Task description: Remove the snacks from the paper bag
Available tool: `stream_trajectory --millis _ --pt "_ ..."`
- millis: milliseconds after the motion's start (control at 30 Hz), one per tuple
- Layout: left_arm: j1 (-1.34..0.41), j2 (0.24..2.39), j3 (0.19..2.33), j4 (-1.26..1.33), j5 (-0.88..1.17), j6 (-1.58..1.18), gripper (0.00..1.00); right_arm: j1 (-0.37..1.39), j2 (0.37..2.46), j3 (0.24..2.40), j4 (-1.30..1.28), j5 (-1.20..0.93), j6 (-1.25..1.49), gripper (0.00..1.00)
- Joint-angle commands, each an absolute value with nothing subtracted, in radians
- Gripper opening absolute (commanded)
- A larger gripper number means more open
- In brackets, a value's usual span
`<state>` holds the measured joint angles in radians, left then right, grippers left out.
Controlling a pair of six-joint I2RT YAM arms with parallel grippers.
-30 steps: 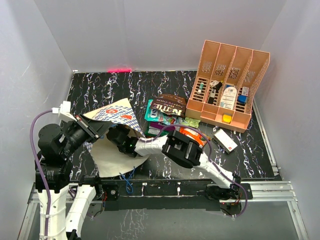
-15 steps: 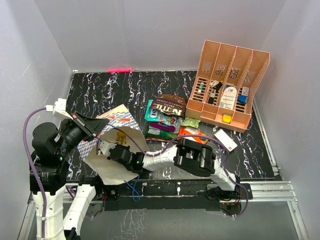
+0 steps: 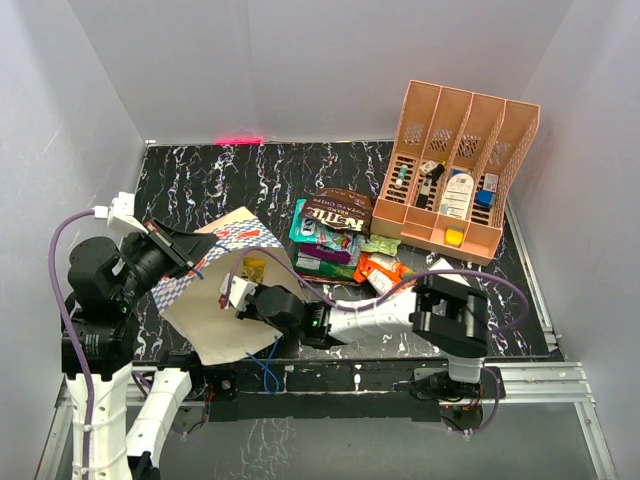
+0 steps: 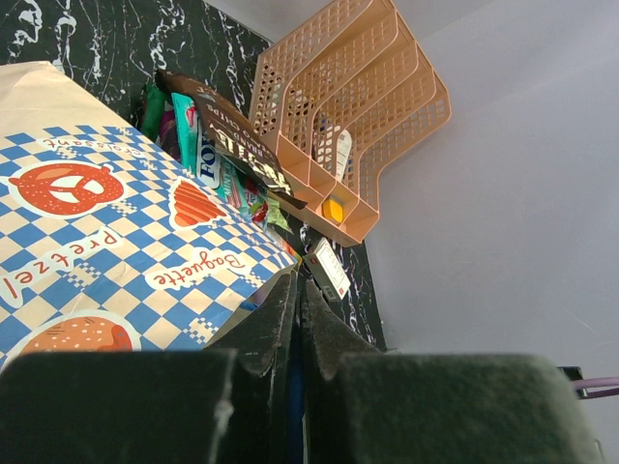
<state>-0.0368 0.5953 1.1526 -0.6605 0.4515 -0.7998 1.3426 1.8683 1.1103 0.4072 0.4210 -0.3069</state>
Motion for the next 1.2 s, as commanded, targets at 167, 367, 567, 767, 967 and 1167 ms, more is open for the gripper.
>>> stream_trajectory --millis 167,367,567,767,967,1167 --pt "-0.04 0.621 1.144 -0.556 0.485 -0.875 0.0 1.344 1.558 0.961 0.566 0.076 -0.372 0.07" --pt "-0.04 0.675 1.207 -0.502 0.458 -0.893 0.0 1.343 1.325 0.939 0.507 -0.036 -0.442 0.07" --pt "-0.04 0.801 1.34 -0.445 0.396 -0.908 0.0 1.344 1.149 0.977 0.429 0.167 -0.517 0.07" --pt "-0.04 0.948 1.489 -0.426 0.328 -0.9 0.0 1.34 1.063 0.958 0.466 0.566 -0.608 0.07" --pt "-0.04 1.04 1.513 -0.558 0.213 -0.834 0.0 1.332 0.938 0.916 0.49 0.697 -0.572 0.07" --pt "-0.04 1.043 1.495 -0.658 0.039 -0.758 0.0 1.325 0.883 0.876 0.476 0.765 -0.6 0.07"
